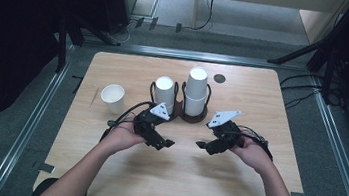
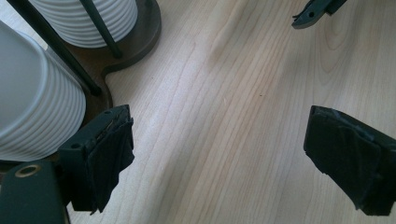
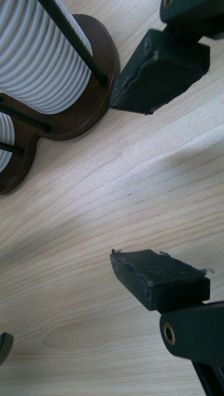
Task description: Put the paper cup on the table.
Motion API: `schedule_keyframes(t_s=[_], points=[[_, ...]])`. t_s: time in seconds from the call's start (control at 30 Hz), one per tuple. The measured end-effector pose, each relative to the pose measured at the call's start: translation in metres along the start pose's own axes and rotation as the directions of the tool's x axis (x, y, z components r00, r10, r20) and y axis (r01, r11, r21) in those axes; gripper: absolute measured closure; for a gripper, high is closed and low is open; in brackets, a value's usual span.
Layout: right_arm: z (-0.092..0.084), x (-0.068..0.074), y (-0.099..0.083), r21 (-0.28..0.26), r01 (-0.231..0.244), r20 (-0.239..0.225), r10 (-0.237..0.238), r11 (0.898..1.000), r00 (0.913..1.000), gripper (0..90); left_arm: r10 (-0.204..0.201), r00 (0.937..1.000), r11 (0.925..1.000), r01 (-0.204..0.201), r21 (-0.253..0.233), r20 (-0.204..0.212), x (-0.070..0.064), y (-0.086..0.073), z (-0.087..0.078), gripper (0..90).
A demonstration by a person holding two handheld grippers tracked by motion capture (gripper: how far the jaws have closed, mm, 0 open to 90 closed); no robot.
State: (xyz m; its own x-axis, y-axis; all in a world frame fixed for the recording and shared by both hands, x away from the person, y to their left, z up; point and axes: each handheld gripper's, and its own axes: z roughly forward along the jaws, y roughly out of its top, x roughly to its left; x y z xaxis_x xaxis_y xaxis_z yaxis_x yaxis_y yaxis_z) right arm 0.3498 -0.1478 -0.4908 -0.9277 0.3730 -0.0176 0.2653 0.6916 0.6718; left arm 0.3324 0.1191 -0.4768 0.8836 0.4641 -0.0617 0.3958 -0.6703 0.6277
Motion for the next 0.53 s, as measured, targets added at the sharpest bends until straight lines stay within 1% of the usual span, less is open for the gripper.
schedule_keyframes(t_s=[0.13, 0.2, 0.33, 0.37, 0.43, 0.47, 0.53], points=[[0.0, 0.0, 0.0, 0.004, 0.003, 0.002, -0.003, 1.0, 1.0, 22.0, 0.002, 1.0, 1.0, -0.002, 0.008, 0.004, 0.0, 0.0, 0.001, 8.4], [0.001, 0.0, -0.001, 0.005, 0.005, 0.004, -0.005, 1.0, 1.0, 22.0, 0.002, 1.0, 1.0, -0.002, 0.004, 0.006, -0.001, 0.0, 0.001, 8.4], [0.001, 0.0, -0.001, 0.012, 0.007, 0.003, -0.007, 1.0, 1.0, 22.0, 0.005, 1.0, 0.9997, -0.005, 0.023, 0.005, -0.001, -0.001, 0.004, 8.4], [0.002, 0.001, -0.001, 0.014, 0.008, 0.004, -0.008, 1.0, 1.0, 22.0, 0.0, 1.0, 0.9996, 0.0, 0.028, 0.003, 0.0, -0.001, 0.005, 8.4], [0.002, 0.0, -0.002, 0.02, 0.017, 0.009, -0.017, 1.0, 0.9998, 22.0, -0.037, 0.9991, 0.9991, 0.038, 0.022, -0.023, 0.0, -0.002, 0.009, 7.1], [0.002, 0.0, -0.002, 0.02, 0.02, 0.013, -0.02, 1.0, 0.9997, 22.0, -0.046, 0.9986, 0.9986, 0.047, 0.024, -0.028, 0.0, -0.002, 0.011, 6.6], [0.003, -0.001, -0.004, 0.026, 0.012, 0.015, -0.013, 1.0, 0.9998, 22.0, -0.049, 0.9985, 0.998, 0.05, 0.037, -0.021, 0.0, -0.003, 0.017, 6.6]])
